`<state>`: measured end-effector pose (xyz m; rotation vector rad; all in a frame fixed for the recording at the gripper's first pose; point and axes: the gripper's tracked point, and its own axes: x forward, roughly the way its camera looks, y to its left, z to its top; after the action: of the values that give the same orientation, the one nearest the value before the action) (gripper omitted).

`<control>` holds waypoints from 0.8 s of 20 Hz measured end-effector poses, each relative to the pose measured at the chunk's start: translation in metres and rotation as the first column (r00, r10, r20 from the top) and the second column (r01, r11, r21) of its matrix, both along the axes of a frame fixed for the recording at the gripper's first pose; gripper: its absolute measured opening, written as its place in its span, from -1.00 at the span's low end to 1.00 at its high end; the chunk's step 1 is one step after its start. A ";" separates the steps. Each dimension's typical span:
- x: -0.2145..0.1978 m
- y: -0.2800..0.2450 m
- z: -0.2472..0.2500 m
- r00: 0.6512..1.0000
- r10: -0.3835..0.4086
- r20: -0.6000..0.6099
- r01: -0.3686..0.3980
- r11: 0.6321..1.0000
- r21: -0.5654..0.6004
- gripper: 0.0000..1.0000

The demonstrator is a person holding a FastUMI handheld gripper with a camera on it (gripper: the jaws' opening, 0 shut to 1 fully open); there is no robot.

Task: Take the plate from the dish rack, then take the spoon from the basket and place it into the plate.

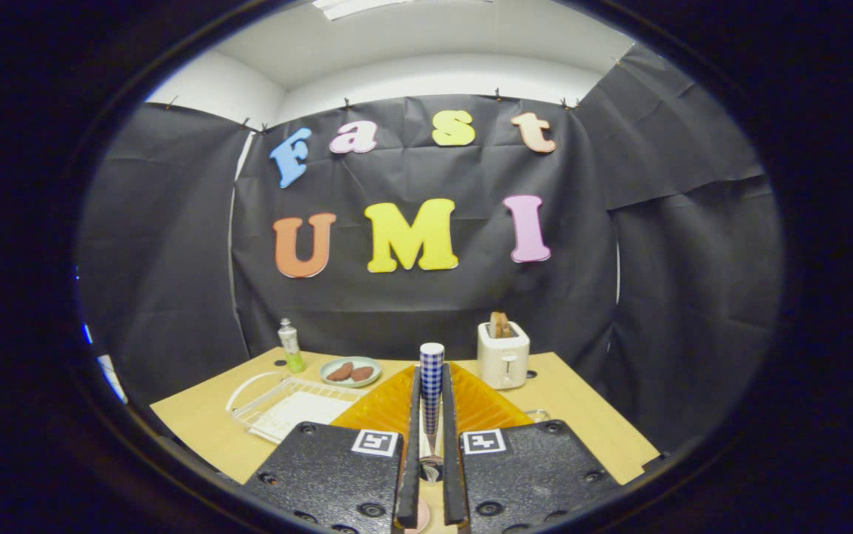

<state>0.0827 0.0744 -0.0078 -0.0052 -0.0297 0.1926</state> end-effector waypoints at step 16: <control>-0.023 0.114 -0.151 0.988 0.128 -0.085 -0.123 0.990 0.066 -0.63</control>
<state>0.0596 0.1887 -0.1586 0.0660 0.0529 0.3180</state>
